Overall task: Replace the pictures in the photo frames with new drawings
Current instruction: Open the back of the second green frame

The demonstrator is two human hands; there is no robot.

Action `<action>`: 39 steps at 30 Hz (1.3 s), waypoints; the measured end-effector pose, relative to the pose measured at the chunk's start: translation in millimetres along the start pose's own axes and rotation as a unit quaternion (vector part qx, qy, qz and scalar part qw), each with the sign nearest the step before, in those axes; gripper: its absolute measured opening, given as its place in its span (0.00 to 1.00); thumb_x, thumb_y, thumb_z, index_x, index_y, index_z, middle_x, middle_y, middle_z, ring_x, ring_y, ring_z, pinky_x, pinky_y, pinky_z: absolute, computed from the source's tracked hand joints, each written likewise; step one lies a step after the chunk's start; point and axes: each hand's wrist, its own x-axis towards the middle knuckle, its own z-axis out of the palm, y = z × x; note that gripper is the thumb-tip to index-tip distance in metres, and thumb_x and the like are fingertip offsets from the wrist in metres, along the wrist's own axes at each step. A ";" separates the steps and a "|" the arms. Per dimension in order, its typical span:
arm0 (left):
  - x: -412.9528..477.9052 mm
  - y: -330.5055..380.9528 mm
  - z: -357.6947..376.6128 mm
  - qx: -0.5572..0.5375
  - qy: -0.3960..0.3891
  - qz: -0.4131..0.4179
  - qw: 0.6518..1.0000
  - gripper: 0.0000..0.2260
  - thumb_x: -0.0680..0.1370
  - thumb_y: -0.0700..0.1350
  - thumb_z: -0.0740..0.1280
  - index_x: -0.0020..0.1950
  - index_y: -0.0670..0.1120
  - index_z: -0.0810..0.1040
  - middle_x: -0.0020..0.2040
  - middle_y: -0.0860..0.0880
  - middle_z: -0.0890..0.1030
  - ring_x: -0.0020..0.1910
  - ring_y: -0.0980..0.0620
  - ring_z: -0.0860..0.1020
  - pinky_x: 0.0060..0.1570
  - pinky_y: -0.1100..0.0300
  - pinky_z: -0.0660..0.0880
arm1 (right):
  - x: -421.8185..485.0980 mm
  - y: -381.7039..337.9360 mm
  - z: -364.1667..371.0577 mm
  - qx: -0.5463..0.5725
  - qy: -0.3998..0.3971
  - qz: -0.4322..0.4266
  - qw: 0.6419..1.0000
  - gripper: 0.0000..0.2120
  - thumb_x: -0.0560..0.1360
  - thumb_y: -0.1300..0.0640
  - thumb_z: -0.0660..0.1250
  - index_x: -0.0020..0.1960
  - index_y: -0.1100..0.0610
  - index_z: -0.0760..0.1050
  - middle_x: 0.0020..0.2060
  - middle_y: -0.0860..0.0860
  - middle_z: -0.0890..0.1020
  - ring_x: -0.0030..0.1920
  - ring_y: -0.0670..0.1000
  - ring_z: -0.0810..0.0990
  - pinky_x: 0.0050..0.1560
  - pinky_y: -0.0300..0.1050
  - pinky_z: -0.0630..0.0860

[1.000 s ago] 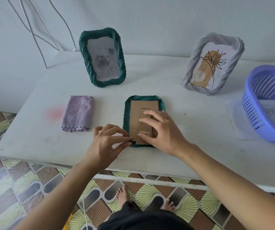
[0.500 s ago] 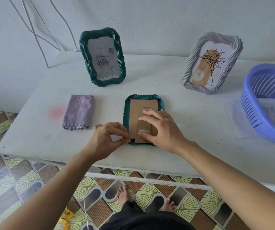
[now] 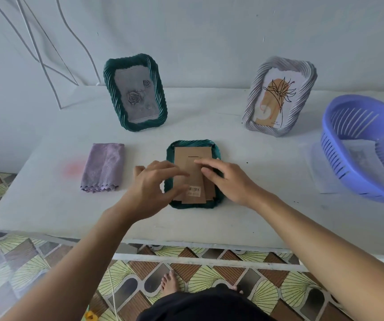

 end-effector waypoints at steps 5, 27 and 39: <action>2.3 3.6 19.8 0.100 -0.024 0.015 0.995 0.20 0.79 0.67 0.56 0.67 0.63 0.75 0.69 0.61 0.72 0.68 0.56 0.67 0.58 0.44 0.61 | -3.0 1.0 -0.2 0.041 0.024 0.002 0.999 0.15 0.83 0.54 0.61 0.68 0.49 0.76 0.64 0.40 0.78 0.66 0.34 0.72 0.64 0.27 0.65; 4.1 -4.3 26.7 0.099 -0.004 0.011 0.995 0.19 0.77 0.67 0.62 0.64 0.63 0.78 0.67 0.62 0.74 0.61 0.55 0.70 0.54 0.47 0.60 | -48.0 26.8 3.7 -0.075 0.098 -0.084 0.989 0.07 0.70 0.55 0.78 0.46 0.55 0.84 0.49 0.44 0.82 0.62 0.47 0.72 0.64 0.39 0.68; 5.0 -5.7 26.3 0.091 -0.005 0.006 0.996 0.20 0.76 0.68 0.61 0.63 0.63 0.79 0.67 0.62 0.74 0.62 0.55 0.70 0.54 0.46 0.60 | -47.6 20.4 7.7 -0.096 0.123 -0.083 0.984 0.05 0.69 0.58 0.78 0.44 0.55 0.84 0.45 0.44 0.83 0.61 0.48 0.73 0.62 0.40 0.70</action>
